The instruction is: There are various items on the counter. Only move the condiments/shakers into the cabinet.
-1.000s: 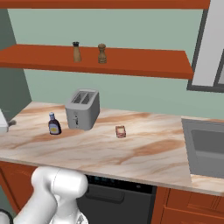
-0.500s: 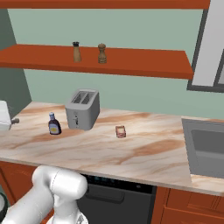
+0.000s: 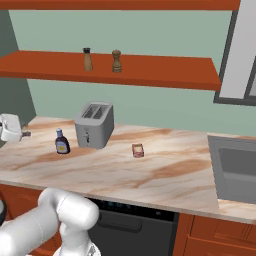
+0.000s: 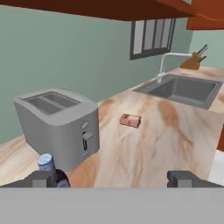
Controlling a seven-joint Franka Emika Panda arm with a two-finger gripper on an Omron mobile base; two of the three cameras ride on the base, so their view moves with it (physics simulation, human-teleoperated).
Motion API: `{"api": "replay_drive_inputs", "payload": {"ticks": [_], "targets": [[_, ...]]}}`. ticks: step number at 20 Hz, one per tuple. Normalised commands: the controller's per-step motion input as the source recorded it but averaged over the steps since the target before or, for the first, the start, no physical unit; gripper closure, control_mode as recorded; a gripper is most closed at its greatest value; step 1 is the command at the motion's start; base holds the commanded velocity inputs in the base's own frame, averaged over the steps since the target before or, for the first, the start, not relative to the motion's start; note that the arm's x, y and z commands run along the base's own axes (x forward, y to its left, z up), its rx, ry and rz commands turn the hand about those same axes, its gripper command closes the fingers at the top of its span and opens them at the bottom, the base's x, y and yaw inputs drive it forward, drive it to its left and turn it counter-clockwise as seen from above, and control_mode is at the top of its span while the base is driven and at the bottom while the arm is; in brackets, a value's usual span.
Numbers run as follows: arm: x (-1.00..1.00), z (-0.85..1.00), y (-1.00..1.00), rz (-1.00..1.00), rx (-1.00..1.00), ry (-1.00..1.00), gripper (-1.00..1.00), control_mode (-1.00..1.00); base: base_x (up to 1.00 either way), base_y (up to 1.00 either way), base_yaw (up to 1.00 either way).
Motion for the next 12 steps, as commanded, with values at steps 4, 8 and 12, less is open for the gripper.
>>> {"api": "replay_drive_inputs", "payload": {"ticks": [4, 8, 12], "targets": [[0.32, -0.31, 0.0, 0.0, -0.03, 0.11, -1.0, -1.0, 0.0, 0.0, 0.0], [0.11, -0.37, 0.0, 0.0, -0.03, 0.07, -1.0, -1.0, 0.0, 0.0, 0.0], [0.0, -0.51, 0.01, 0.0, -0.01, 0.02, -1.0, -1.0, 0.0, 0.0, 0.0]]}}
